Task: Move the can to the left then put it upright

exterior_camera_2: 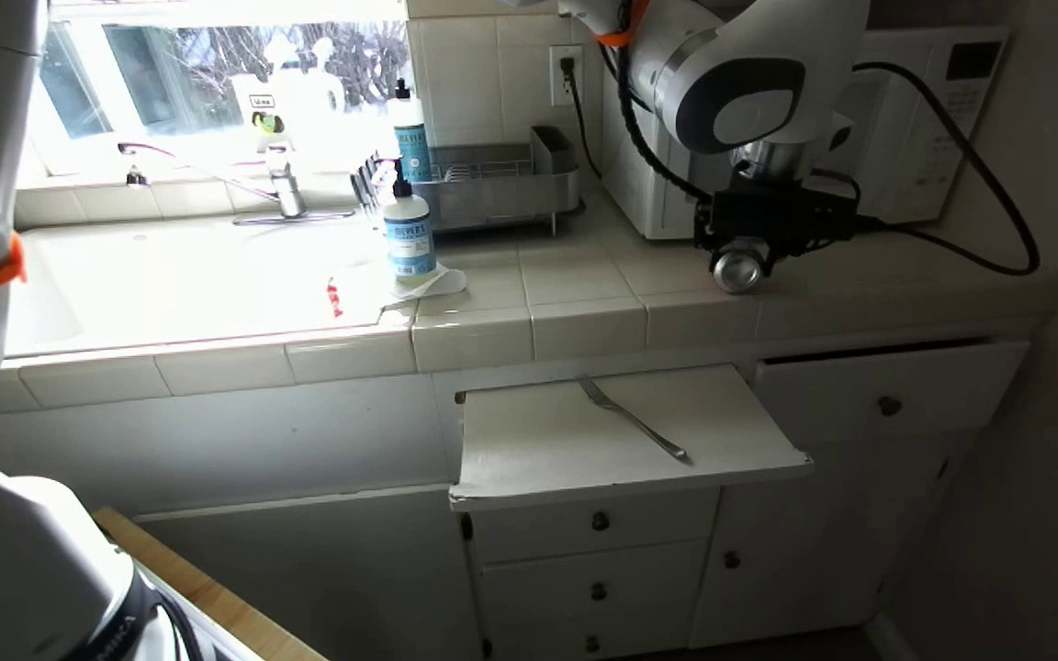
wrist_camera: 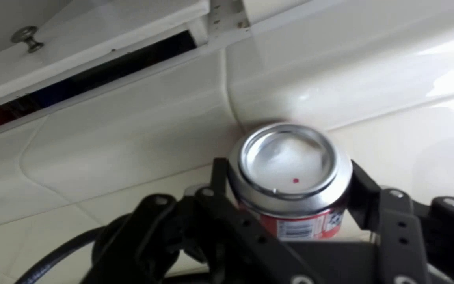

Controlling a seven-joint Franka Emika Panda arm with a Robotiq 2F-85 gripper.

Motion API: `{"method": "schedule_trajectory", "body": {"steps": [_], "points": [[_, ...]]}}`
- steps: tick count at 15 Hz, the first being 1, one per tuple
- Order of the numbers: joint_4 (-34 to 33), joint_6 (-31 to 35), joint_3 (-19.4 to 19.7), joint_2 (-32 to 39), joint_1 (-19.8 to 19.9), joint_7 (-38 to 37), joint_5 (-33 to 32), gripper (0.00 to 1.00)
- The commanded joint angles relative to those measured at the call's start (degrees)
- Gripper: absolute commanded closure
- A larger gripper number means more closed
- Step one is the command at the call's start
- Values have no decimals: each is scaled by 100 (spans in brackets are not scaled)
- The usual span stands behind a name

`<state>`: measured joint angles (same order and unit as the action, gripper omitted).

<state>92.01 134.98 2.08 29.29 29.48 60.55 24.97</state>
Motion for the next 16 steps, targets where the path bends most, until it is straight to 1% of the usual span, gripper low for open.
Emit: {"method": "schedule_trajectory", "body": {"steps": [1, 3, 5, 7, 10, 12, 14, 15, 16], "points": [[357, -1397, -40, -651, 114, 407, 19, 55], [284, -2267, 29, -825, 116, 781, 112, 55], [224, -2700, 159, -922, 0, 1289, -37, 55], [244, -2916, 232, -1010, -129, 1746, -123, 55], [289, -3223, 247, -1049, -289, 2264, -66, 55], [385, -3459, 254, -1050, -413, 2356, -55, 55], [385, -3344, 274, -1034, -505, 2120, 209, 55], [207, -3382, 317, -909, -506, 2206, 107, 30], [225, -3380, 311, -909, -542, 2190, 133, 30]]}}
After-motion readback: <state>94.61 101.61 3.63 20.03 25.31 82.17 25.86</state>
